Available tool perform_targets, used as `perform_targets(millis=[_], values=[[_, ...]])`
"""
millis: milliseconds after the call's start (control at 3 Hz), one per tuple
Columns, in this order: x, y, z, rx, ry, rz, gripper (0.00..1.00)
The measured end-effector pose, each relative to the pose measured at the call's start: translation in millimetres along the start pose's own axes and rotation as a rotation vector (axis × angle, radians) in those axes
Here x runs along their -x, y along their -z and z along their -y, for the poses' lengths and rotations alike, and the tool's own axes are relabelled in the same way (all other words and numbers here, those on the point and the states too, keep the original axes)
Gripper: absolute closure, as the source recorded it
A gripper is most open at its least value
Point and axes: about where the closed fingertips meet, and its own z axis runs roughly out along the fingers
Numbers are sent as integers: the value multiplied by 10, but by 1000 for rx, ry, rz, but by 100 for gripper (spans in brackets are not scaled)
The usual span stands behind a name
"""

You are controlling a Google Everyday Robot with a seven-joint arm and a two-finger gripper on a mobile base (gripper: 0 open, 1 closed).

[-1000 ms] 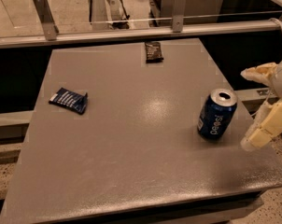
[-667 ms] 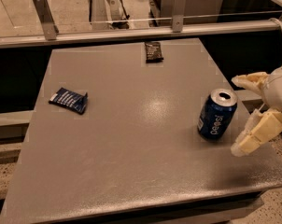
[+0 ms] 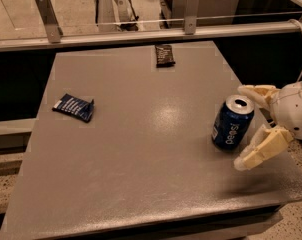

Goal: Knock pepsi can over

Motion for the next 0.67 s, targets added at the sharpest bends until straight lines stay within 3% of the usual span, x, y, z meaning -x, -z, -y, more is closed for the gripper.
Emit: perform_targets(millis=[667], values=[[-54, 21, -70, -10, -14, 112, 0]])
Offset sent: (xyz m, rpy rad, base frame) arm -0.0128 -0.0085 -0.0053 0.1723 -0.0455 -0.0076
